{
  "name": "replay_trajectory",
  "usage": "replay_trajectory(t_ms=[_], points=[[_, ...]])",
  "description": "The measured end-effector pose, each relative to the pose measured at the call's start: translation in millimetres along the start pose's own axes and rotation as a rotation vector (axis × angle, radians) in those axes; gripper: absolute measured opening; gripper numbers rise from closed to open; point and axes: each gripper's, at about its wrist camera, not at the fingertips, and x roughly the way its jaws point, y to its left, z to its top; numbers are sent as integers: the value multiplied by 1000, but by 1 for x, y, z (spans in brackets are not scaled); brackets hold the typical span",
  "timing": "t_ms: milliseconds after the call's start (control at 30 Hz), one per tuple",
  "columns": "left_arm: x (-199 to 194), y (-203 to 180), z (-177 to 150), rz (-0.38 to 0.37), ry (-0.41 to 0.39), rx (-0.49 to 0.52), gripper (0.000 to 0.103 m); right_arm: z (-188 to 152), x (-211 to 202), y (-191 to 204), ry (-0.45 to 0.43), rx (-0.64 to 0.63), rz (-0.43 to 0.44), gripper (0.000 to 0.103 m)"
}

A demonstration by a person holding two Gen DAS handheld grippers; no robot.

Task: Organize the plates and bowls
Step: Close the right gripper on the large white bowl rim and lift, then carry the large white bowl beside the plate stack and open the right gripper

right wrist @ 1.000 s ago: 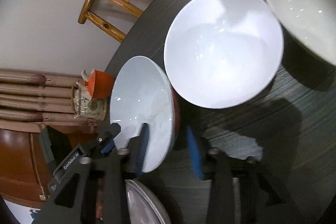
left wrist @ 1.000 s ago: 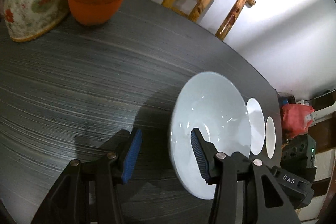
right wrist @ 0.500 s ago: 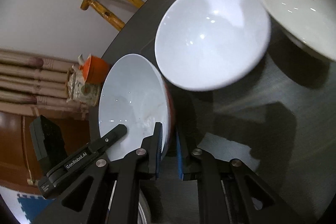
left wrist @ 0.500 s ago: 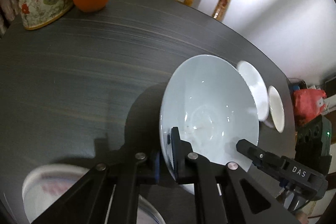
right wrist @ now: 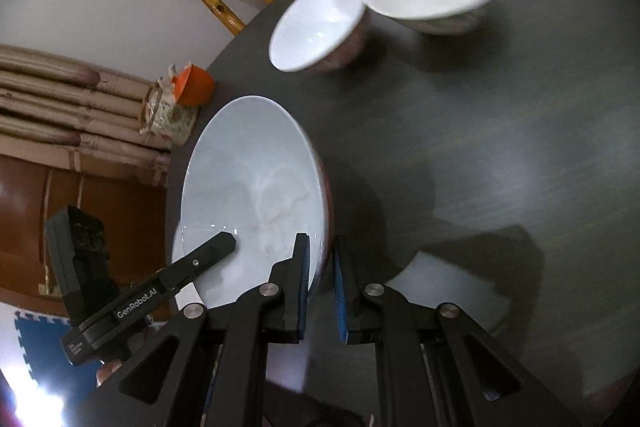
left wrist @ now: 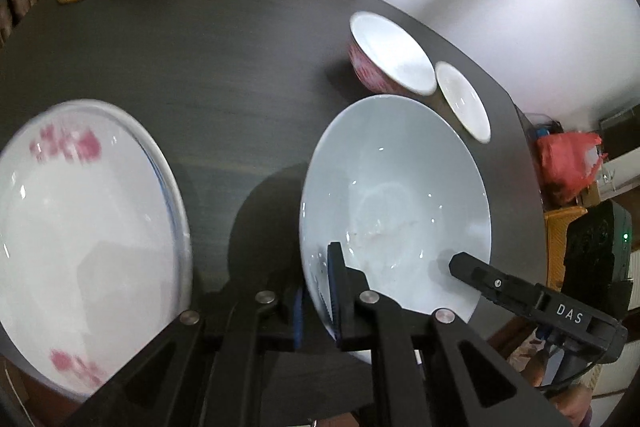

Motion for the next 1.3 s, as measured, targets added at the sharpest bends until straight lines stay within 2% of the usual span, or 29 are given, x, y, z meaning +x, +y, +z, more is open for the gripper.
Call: replay_trajectory(t_ms=[267, 467, 633, 700, 767, 833, 933, 1000, 1067, 1200, 1300], points=[[21, -13, -23, 0, 24, -22, 11, -19, -19, -28, -13, 12, -30, 11], [31, -17, -24, 9, 8, -16, 12, -18, -19, -39, -22, 21, -38, 11], [27, -25, -26, 51, -65, 46, 14, -17, -16, -42, -32, 18, -43, 11], [26, -30, -28, 91, -89, 86, 24, -17, -16, -41, -39, 8, -48, 11], [22, -34, -30, 163, -130, 118, 44, -16, -16, -41, -45, 5, -43, 11], [17, -34, -30, 199, -159, 130, 45, -16, -17, -41, -58, 3, -38, 13], [6, -29, -30, 190, -191, 106, 45, -13, -27, -43, -101, -6, -56, 17], [0, -22, -29, 187, -197, 82, 45, -10, -35, -45, -123, -2, -47, 32], [-7, -16, -30, 179, -214, 66, 48, -8, -43, -48, -138, 13, -32, 39], [-18, -15, -30, 174, -226, 46, 49, -7, -60, -61, -167, 41, -15, 40], [-29, -19, -26, 129, -238, 55, 49, -8, -68, -72, -180, 58, -15, 40]])
